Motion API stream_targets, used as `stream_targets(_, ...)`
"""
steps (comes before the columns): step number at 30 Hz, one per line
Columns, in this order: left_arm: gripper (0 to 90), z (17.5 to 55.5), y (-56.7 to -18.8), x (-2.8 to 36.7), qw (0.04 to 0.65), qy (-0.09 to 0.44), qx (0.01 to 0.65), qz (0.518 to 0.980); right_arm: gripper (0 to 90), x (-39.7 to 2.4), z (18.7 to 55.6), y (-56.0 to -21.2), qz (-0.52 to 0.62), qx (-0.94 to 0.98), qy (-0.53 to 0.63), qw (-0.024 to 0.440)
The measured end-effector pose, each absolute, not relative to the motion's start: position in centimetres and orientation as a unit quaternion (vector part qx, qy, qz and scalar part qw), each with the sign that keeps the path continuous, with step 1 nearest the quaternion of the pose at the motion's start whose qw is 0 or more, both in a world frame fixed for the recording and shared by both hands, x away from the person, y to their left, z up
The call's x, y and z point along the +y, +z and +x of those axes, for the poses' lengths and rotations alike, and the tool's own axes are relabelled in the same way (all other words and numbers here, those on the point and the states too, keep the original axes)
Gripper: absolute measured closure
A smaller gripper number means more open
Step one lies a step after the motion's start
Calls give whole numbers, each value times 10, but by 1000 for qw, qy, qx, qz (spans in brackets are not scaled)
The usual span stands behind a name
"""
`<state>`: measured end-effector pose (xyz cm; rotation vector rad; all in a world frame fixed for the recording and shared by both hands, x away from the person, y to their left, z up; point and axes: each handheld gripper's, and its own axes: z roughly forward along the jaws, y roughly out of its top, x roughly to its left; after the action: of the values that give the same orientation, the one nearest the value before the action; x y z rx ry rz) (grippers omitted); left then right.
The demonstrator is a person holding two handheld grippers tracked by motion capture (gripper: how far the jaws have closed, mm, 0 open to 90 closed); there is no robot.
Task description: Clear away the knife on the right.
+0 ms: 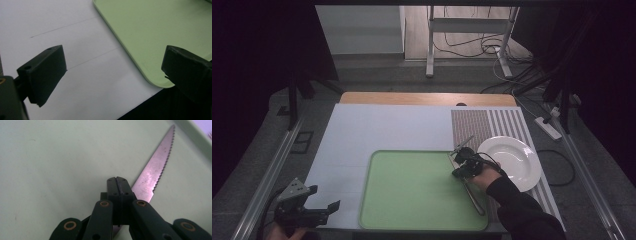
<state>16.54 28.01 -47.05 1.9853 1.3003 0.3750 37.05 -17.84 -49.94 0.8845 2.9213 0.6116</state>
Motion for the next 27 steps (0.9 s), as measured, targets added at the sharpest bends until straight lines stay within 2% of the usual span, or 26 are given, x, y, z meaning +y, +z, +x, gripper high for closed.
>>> stream_targets(12, 57, 165, -470, 280, 362, 146, 504, 770, 900, -212, 365, -496, 318, 930, 184, 24)
stream_targets(15, 57, 165, -470, 281, 362, 145, 505, 770, 900, -222, 366, -496, 332, 924, 190, 13)
stream_targets(20, 58, 165, -470, 280, 362, 145, 504, 770, 900, -220, 365, -496, 330, 926, 185, 18)
stream_targets(23, 57, 166, -470, 280, 363, 145, 504, 770, 856, -219, 364, -493, 336, 919, 204, 11)
stream_targets(27, 58, 166, -471, 280, 363, 145, 504, 770, 761, -215, 361, -485, 339, 912, 229, 29)
